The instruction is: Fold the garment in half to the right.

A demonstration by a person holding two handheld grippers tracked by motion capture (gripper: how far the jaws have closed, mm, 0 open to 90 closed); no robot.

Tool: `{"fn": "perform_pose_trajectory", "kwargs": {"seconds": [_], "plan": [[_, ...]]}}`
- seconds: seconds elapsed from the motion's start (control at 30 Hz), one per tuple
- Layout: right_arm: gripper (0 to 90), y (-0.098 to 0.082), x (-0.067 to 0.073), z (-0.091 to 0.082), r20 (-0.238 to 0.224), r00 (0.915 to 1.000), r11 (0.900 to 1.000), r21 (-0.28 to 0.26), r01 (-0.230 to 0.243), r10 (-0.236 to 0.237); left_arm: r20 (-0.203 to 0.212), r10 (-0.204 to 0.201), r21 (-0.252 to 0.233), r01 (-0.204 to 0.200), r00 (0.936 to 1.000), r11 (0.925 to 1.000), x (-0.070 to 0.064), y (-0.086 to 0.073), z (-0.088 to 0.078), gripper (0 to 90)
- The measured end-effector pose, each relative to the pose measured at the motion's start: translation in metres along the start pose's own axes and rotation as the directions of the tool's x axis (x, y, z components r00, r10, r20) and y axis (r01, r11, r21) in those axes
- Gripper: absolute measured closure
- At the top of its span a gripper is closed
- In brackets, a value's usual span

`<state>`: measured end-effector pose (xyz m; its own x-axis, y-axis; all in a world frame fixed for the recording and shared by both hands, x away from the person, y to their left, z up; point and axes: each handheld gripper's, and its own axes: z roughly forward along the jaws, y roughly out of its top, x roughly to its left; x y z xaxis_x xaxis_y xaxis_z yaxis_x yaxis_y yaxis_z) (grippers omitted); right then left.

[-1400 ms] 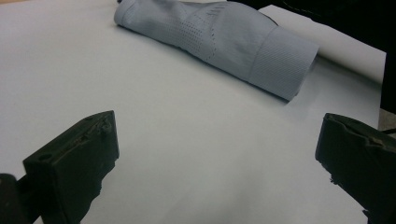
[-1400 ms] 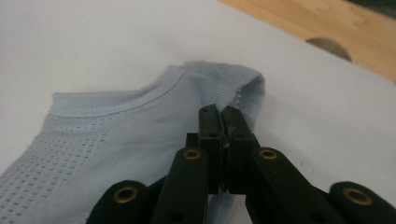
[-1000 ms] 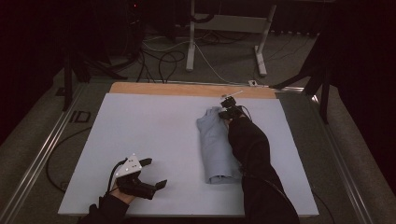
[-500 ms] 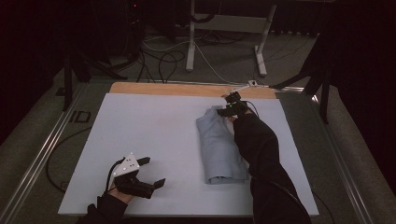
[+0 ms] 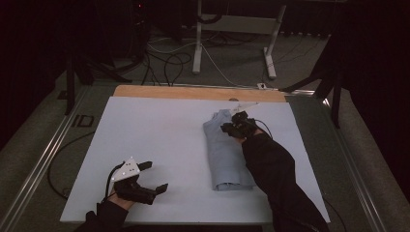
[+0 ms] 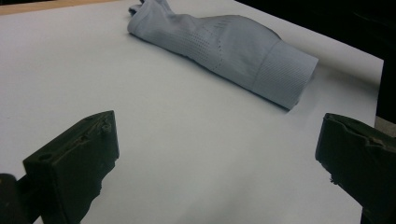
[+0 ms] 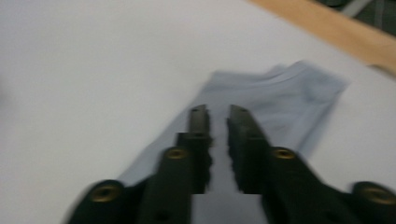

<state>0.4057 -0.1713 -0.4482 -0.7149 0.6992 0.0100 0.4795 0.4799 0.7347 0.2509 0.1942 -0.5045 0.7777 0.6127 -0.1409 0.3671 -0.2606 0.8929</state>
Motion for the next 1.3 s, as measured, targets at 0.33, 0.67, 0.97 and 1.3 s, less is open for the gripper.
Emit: {"fn": "perform_pose_trajectory", "kwargs": {"seconds": [0.33,0.67,0.97,1.3], "plan": [[90.0,-0.051,0.054,-0.014,-0.146,0.9873,0.997,0.041,0.068,-0.061,-0.01,-0.012,0.009,0.012,0.9999,0.9999,0.001,-0.005,-0.004,0.1],[90.0,-0.086,0.071,-0.004,-0.193,0.9794,0.993,0.086,0.079,-0.061,-0.011,-0.007,0.006,0.007,0.9999,1.0,0.0,-0.006,-0.002,0.1],[90.0,-0.105,0.075,0.001,-0.232,0.9726,0.996,0.084,0.025,-0.005,-0.014,-0.009,0.011,0.009,0.9999,0.9999,0.001,-0.008,-0.001,0.1],[90.0,-0.107,0.089,0.001,-0.269,0.962,0.994,0.083,0.069,-0.045,-0.022,-0.007,0.014,0.008,0.9997,0.9999,0.002,-0.009,-0.001,0.1]]}}
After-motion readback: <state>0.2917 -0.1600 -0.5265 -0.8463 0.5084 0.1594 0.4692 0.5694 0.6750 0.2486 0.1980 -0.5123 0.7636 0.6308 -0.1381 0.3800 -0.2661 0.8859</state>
